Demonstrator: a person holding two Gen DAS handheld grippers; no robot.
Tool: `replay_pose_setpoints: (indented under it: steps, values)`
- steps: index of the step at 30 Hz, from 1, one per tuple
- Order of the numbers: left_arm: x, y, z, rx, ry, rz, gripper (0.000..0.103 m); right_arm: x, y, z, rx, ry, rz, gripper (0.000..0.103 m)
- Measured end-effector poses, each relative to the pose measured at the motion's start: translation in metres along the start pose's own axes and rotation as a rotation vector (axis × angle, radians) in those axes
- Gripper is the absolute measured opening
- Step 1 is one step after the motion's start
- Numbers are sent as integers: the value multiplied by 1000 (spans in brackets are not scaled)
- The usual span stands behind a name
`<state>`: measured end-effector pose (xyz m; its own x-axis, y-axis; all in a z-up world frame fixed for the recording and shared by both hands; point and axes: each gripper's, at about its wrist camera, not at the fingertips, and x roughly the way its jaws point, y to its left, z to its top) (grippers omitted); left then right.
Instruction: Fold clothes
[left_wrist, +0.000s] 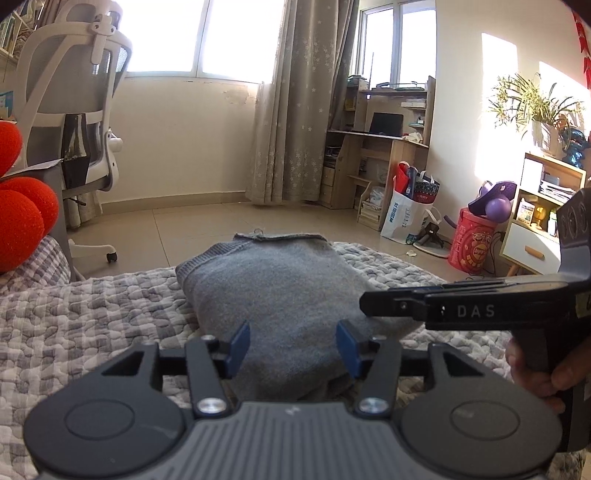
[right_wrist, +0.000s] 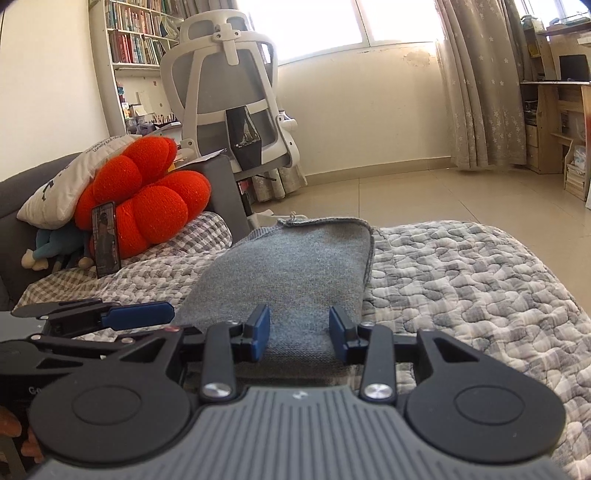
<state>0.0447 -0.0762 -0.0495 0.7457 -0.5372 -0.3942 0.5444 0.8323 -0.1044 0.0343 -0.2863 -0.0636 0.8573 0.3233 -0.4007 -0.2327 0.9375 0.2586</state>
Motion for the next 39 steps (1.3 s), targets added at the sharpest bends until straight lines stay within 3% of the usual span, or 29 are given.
replay_pose_setpoints:
  steps: [5,10,17,22,27,29,33,39]
  values:
    - [23,12,24,-47,-4,9,55,14,1,26,-40,-10,1,40]
    - [60,19,32,-22,40,4,55,51,2,45,-89,13,17,40]
    - [88,36,29,-33,68,15,56,99,-7,45,-108,83,-9,40]
    - [91,49,23,-59,78,41,60,99,-26,41,-46,89,-19,40]
    - [79,61,28,-150,98,48,66,82,-38,45,42,96,-10,43]
    - [73,65,30,-202,113,46,74,76,-47,49,102,114,7,45]
    - [66,81,28,-365,160,-20,80,65,-61,51,216,143,58,58]
    - [68,98,10,-626,230,-154,81,63,-76,46,416,242,160,59]
